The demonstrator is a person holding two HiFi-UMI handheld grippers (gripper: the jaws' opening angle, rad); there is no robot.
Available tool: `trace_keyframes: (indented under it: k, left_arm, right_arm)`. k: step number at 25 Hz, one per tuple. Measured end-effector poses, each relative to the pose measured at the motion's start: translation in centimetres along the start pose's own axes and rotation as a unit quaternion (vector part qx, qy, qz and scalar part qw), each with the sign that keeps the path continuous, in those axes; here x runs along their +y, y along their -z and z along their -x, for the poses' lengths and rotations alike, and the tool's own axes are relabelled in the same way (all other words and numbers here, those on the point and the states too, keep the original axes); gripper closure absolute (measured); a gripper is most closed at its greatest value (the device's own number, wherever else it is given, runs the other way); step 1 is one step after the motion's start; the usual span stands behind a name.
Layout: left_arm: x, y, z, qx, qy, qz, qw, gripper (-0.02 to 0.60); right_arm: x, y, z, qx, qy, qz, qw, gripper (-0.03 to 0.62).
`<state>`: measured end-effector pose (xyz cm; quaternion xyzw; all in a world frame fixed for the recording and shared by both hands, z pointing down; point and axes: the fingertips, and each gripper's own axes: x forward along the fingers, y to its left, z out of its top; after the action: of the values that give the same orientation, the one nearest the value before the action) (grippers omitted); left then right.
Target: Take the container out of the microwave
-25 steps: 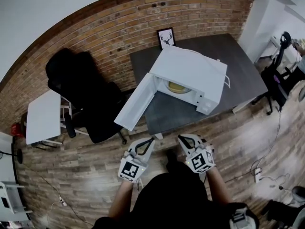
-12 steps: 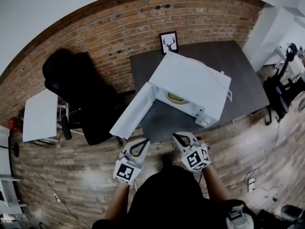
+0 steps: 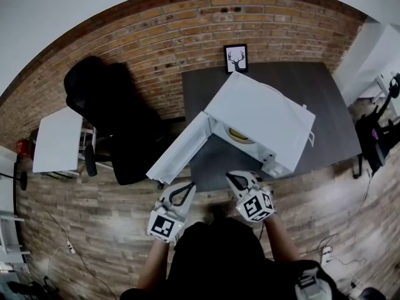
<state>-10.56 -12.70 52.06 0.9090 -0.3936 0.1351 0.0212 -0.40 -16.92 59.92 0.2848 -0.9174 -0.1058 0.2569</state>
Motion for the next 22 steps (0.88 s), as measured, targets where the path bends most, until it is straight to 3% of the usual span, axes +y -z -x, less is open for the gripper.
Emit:
trace_keyframes:
  k: [6,17,22]
  left_arm:
    - [0.2,-0.2,-0.3,-0.001,-0.003,0.001,1.0,0.578]
    - [0.1,-1.0,-2.3,-0.011,0.018,-0.006,0.9998,0.579]
    - [0.2,-1.0,-3.6,-0.017,0.036,-0.003,0.9992,0.578]
  right_arm:
    - [0.3,0.8,-0.6,0.004,-0.007,-0.002,1.0,0.594]
    - [-1.5,3.7,0.0,0.028,0.022,-0.013,0.999,0.594]
    - [-2.1,4.7,0.0,0.022,0.03,-0.068,0.997,0.594]
